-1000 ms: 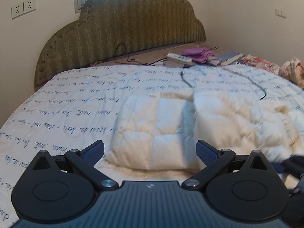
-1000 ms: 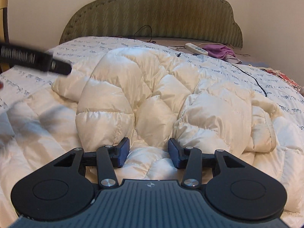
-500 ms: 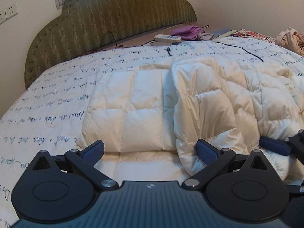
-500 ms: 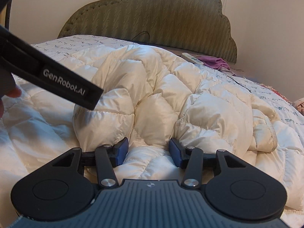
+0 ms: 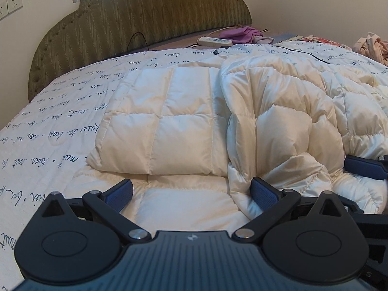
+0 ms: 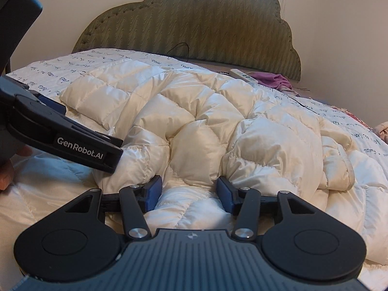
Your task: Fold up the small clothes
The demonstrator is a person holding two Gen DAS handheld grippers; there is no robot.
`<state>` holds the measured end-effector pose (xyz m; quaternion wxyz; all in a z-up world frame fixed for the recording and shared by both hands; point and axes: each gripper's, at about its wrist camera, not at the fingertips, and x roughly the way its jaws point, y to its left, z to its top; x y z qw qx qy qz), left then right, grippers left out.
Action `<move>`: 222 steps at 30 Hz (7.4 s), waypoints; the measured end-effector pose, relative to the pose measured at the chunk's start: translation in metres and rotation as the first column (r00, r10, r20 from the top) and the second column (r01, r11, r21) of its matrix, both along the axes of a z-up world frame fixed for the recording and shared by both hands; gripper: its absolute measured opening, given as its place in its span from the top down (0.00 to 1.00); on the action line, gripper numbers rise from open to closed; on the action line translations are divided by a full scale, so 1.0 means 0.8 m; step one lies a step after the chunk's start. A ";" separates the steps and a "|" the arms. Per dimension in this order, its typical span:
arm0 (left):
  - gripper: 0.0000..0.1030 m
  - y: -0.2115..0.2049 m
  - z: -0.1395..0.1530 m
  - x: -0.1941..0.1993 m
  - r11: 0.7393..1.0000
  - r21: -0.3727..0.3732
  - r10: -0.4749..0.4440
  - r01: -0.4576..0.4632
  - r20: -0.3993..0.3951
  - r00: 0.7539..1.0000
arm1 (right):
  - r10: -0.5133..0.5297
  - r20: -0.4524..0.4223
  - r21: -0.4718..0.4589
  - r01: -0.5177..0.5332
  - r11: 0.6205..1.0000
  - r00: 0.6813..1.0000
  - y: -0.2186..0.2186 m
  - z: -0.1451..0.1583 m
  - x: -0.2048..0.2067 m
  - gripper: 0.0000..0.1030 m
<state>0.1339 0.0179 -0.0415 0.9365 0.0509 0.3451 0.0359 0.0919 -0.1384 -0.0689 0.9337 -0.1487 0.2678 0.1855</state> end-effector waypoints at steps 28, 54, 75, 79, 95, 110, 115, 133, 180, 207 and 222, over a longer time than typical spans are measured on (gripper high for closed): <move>0.00 0.021 0.023 -0.124 0.990 0.118 -0.081 0.082 -0.016 0.997 | -0.140 -0.179 0.172 0.171 0.970 0.974 -0.146 0.042 -0.137 0.05; 0.00 0.131 0.049 -0.251 0.994 -0.053 -0.095 0.093 -0.027 0.995 | -0.292 -0.316 0.523 0.422 0.740 0.903 -0.312 0.043 -0.253 0.09; 0.01 0.244 -0.001 -0.276 0.653 -0.724 -0.388 0.223 -0.067 0.919 | 0.205 -0.552 0.779 0.412 0.472 0.808 -0.334 -0.033 -0.320 0.52; 0.30 0.230 0.002 -0.280 0.676 -0.702 -0.389 0.226 -0.079 0.918 | 0.197 -0.561 0.759 0.405 0.510 0.804 -0.321 -0.030 -0.325 0.71; 0.93 0.211 0.093 -0.319 0.687 -0.644 -0.361 0.338 0.101 0.927 | 0.087 -0.258 0.791 0.158 0.591 0.962 -0.320 0.113 -0.318 0.86; 0.94 0.198 0.165 -0.293 0.622 -0.662 -0.321 0.418 0.271 0.907 | -0.006 -0.100 0.874 0.091 0.478 0.995 -0.379 0.163 -0.274 0.86; 0.94 0.198 0.194 -0.249 0.643 -0.654 -0.258 0.399 0.305 0.917 | -0.018 -0.033 0.890 0.038 0.454 0.999 -0.380 0.183 -0.210 0.86; 0.94 0.168 0.159 0.008 0.767 -0.629 -0.064 0.126 0.121 0.991 | -0.116 -0.195 0.864 0.226 0.449 0.974 -0.357 0.142 0.079 0.86; 0.01 -0.031 0.054 0.085 0.999 0.051 0.000 -0.003 0.059 0.998 | -0.131 -0.059 0.071 0.135 0.988 0.990 -0.104 0.070 0.154 0.15; 0.00 -0.030 0.004 0.081 0.998 0.054 0.017 -0.023 0.106 0.994 | -0.184 -0.061 0.091 0.189 0.978 0.981 -0.098 0.007 0.164 0.01; 0.00 -0.030 -0.003 0.076 0.998 0.048 0.026 -0.033 0.148 0.989 | -0.187 -0.049 0.114 0.192 0.975 0.981 -0.100 0.000 0.163 0.01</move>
